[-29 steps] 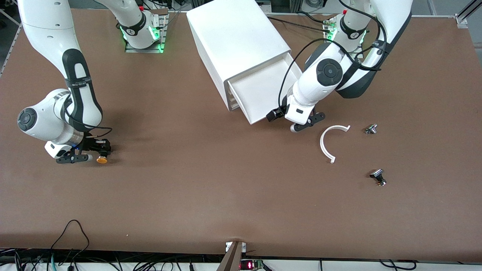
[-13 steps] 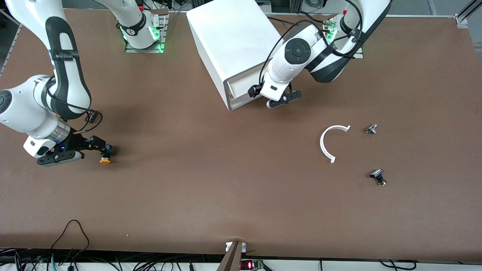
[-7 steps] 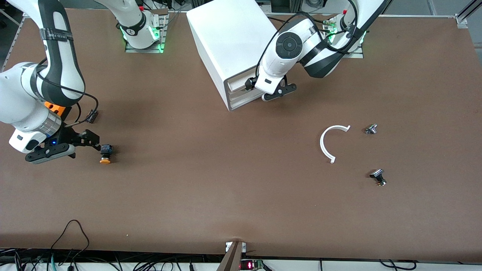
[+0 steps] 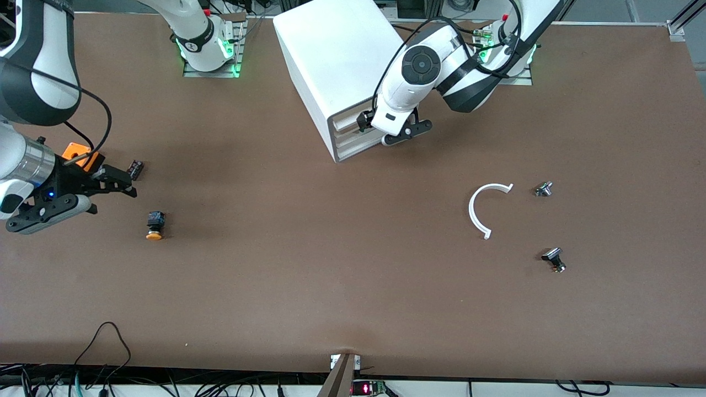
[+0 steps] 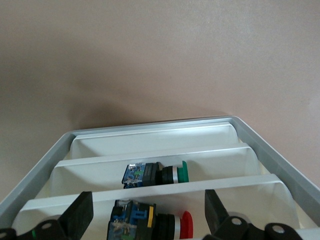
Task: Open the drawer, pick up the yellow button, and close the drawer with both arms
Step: 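Open the right gripper to release the button while the left gripper withdraws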
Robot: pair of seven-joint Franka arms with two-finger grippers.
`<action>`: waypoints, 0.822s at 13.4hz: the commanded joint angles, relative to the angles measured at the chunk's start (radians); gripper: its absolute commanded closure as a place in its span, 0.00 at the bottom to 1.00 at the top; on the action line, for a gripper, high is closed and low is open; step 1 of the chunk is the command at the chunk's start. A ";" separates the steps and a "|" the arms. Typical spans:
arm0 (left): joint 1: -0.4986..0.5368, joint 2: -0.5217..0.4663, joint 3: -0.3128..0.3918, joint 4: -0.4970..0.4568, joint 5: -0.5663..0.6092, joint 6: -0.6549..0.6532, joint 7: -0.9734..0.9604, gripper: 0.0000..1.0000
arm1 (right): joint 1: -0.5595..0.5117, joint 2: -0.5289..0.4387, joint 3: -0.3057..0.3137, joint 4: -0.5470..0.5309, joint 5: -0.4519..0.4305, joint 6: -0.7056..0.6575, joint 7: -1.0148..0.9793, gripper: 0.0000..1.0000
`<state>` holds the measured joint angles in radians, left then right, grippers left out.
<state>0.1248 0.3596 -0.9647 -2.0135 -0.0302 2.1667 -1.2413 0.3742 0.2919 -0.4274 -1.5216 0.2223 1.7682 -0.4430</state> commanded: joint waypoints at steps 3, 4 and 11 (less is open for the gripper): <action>0.019 -0.024 -0.003 0.067 -0.034 -0.097 0.067 0.01 | -0.114 -0.091 0.215 0.095 -0.080 -0.159 0.207 0.01; 0.041 -0.024 -0.002 0.117 -0.033 -0.163 0.092 0.01 | -0.150 -0.109 0.263 0.095 -0.092 -0.173 0.240 0.01; 0.145 -0.033 -0.005 0.386 0.189 -0.627 0.239 0.01 | -0.391 -0.333 0.570 -0.047 -0.261 -0.316 0.480 0.01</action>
<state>0.2606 0.3400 -0.9643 -1.7096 0.0835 1.6601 -1.0582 0.0493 0.0555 0.0841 -1.4563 -0.0183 1.4381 0.0126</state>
